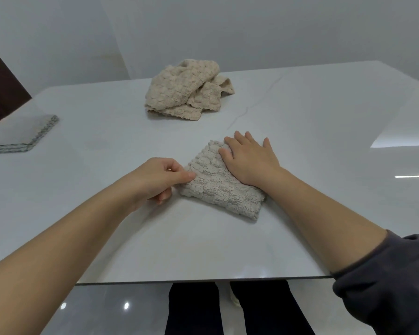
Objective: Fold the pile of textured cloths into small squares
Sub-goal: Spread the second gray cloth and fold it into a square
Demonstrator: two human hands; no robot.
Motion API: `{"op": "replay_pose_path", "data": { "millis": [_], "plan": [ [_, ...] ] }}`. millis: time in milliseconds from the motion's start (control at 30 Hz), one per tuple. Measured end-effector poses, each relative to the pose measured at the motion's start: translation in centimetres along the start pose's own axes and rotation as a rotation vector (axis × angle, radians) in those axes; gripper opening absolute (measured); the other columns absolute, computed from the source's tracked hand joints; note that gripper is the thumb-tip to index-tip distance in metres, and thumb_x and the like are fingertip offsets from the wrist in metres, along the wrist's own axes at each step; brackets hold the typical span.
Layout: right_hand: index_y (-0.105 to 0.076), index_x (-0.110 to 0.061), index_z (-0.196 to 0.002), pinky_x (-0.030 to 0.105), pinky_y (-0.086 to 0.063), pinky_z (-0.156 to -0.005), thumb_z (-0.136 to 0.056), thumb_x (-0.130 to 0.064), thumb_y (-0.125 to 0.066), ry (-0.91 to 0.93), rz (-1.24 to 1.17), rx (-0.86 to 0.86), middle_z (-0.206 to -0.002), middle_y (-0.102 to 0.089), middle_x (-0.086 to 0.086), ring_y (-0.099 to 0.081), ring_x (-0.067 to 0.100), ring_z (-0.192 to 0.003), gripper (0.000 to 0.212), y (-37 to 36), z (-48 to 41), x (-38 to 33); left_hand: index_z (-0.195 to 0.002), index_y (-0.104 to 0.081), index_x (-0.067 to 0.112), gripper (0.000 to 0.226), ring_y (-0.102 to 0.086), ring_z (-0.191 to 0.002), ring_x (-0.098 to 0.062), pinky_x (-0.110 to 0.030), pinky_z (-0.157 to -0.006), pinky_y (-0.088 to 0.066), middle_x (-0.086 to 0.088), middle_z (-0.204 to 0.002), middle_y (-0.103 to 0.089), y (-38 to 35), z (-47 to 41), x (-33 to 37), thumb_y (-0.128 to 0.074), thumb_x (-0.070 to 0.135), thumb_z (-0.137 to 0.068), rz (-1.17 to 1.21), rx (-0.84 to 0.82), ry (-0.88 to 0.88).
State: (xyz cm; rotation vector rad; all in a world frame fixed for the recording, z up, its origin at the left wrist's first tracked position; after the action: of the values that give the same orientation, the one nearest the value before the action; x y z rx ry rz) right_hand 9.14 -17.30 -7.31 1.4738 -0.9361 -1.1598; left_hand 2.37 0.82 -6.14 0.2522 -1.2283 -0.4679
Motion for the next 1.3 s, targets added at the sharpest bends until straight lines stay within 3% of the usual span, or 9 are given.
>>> {"op": "replay_pose_path", "data": {
  "millis": [267, 367, 433, 533, 700, 833, 1000, 1100, 1300],
  "plan": [
    [-0.033, -0.022, -0.147, 0.058, -0.01, -0.115, -0.101, -0.048, -0.014, -0.012, -0.014, 0.004, -0.155, -0.029, 0.002, -0.016, 0.024, -0.147, 0.057, 0.3, 0.4, -0.2, -0.101, -0.05, 0.02, 0.031, -0.049, -0.046, -0.013, -0.025, -0.047, -0.034, 0.0, -0.081, -0.065, 0.9, 0.6, 0.2, -0.074, 0.021, -0.081, -0.168, 0.201, -0.065],
    [-0.029, -0.019, -0.15, 0.057, -0.005, -0.117, -0.103, -0.044, -0.015, -0.006, -0.037, 0.01, -0.158, -0.025, 0.004, -0.013, 0.023, -0.149, 0.055, 0.7, 0.7, -0.4, -0.122, -0.052, 0.022, 0.036, -0.059, -0.087, -0.008, -0.024, -0.077, -0.046, 0.004, -0.116, -0.061, 0.8, 0.9, 3.5, -0.06, 0.017, -0.087, -0.349, 0.345, -0.293],
    [-0.029, -0.017, -0.15, 0.056, -0.004, -0.117, -0.103, -0.04, -0.017, 0.004, -0.076, 0.021, -0.158, -0.026, 0.004, -0.014, 0.023, -0.148, 0.053, 1.1, 0.8, -0.6, -0.138, -0.045, 0.016, 0.046, -0.047, -0.125, -0.011, -0.026, -0.104, -0.035, 0.001, -0.141, -0.048, -0.4, 0.5, 6.2, -0.05, 0.015, -0.093, -0.467, 0.352, -0.465],
    [-0.029, -0.013, -0.15, 0.052, -0.008, -0.118, -0.104, -0.031, -0.019, 0.001, -0.16, 0.046, -0.157, -0.028, 0.005, -0.019, 0.022, -0.147, 0.05, 1.8, 0.8, -0.1, -0.151, -0.026, 0.012, 0.051, -0.015, -0.147, -0.015, -0.028, -0.117, -0.01, -0.003, -0.159, -0.022, -4.1, -1.5, 7.7, -0.036, 0.016, -0.101, -0.645, 0.204, -0.542],
    [-0.032, -0.01, -0.15, 0.043, -0.014, -0.119, -0.104, -0.022, -0.03, -0.043, -0.373, 0.117, -0.156, -0.032, 0.005, -0.024, 0.02, -0.145, 0.048, 3.7, 2.2, 1.8, -0.155, -0.009, 0.025, 0.053, -0.003, -0.148, -0.009, -0.044, -0.12, 0.003, 0.01, -0.162, -0.008, -6.8, -3.5, 4.0, -0.021, 0.034, -0.104, -0.859, -0.008, -0.44],
    [-0.04, -0.013, -0.145, 0.032, -0.018, -0.118, -0.101, -0.02, -0.04, -0.005, -0.536, 0.243, -0.153, -0.037, 0.002, -0.03, 0.015, -0.142, 0.045, 5.3, 3.8, 2.0, -0.154, -0.013, 0.022, 0.053, -0.006, -0.149, -0.013, -0.052, -0.118, 0.006, 0.007, -0.161, -0.014, -5.6, -2.1, 3.0, -0.017, 0.035, -0.103, -0.895, 0.127, -0.331],
    [-0.049, -0.02, -0.136, 0.015, -0.034, -0.089, -0.099, -0.019, -0.044, -0.053, -0.724, 0.291, -0.135, -0.052, -0.004, -0.051, 0.007, -0.112, 0.037, 6.0, 6.0, 3.5, -0.154, -0.011, 0.017, 0.055, 0.004, -0.15, -0.022, -0.052, -0.118, 0.008, 0.001, -0.162, -0.007, -4.2, -0.3, 2.1, -0.015, 0.034, -0.102, -0.856, 0.304, -0.16],
    [-0.052, -0.024, -0.13, 0.014, -0.041, -0.062, -0.098, -0.022, -0.045, -0.15, -0.842, 0.2, -0.109, -0.059, -0.006, -0.059, 0.01, -0.081, 0.034, 5.1, 6.8, 4.3, -0.155, -0.004, 0.015, 0.057, 0.012, -0.149, -0.017, -0.046, -0.12, 0.009, -0.001, -0.163, 0.006, -4.1, -0.2, 3.5, -0.016, 0.034, -0.103, -0.872, 0.316, -0.276],
    [-0.044, -0.031, -0.133, 0.026, -0.031, -0.044, -0.1, -0.029, -0.042, -0.213, -1.146, -0.228, -0.086, -0.065, 0.003, -0.051, 0.018, -0.047, 0.033, 2.8, 8.8, 3.1, -0.156, 0.0, 0.017, 0.057, 0.012, -0.148, -0.013, -0.042, -0.12, 0.009, 0.001, -0.163, 0.008, -5.4, -1.4, 2.3, -0.013, 0.036, -0.104, -0.871, 0.164, -0.251]
  ]
}}
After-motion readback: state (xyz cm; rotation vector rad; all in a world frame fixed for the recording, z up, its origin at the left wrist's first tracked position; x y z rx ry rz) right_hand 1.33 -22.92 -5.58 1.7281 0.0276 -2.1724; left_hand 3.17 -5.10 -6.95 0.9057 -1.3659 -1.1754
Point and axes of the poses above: each hand's wrist, its own z-axis away from the middle knuckle, its own y-axis out of the back of the hand, x = y × z, the point moved 8 cm from there along -z, towards the middle knuckle
